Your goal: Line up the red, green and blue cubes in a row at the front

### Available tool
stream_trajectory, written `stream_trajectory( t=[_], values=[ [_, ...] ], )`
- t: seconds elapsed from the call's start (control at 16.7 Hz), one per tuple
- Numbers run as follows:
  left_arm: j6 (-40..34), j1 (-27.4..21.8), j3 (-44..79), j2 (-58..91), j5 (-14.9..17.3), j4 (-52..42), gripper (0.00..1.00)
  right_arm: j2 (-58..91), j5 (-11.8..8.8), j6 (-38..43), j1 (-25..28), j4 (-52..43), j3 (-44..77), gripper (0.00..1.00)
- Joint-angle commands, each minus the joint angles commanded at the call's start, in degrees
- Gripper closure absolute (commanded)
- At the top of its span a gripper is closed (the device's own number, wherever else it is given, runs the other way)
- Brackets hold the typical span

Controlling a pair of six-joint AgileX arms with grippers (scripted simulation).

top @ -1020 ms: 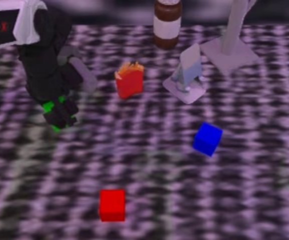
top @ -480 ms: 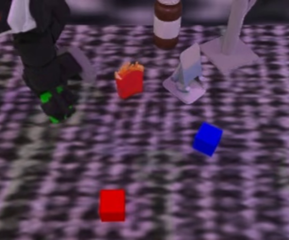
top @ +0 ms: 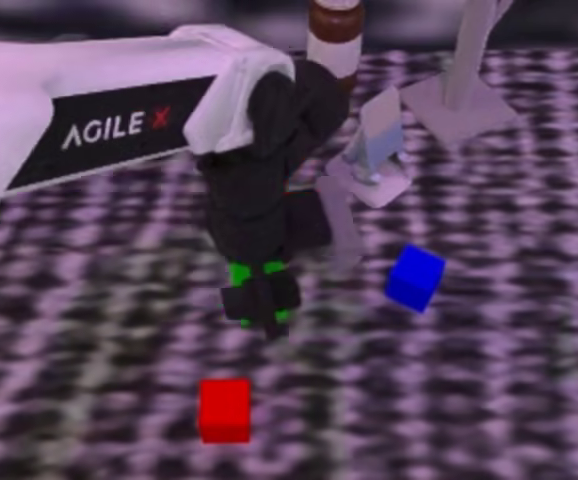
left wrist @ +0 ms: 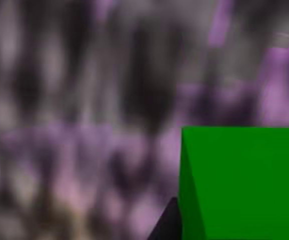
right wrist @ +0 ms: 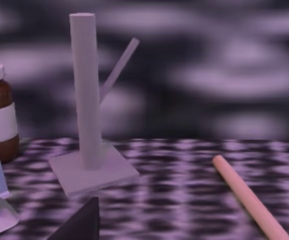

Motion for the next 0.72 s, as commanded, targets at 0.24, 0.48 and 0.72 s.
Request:
stream_trajectory(
  t=[0.24, 0.48, 0.72],
  values=[
    [-1.72, -11.18, -3.99, -3.90, -0.11, 0.67, 1.00, 0.00, 0.00, 0.00, 0.00, 0.00, 0.00, 0.00],
    [-2.17, -13.22, -4.92, -5.02, -0.20, 0.98, 1.00, 0.00, 0.00, 0.00, 0.00, 0.00, 0.00, 0.00],
    [-2.12, -12.99, -5.40, -4.36, -0.16, 1.89, 1.00, 0.00, 0.00, 0.00, 0.00, 0.00, 0.00, 0.00]
  ],
)
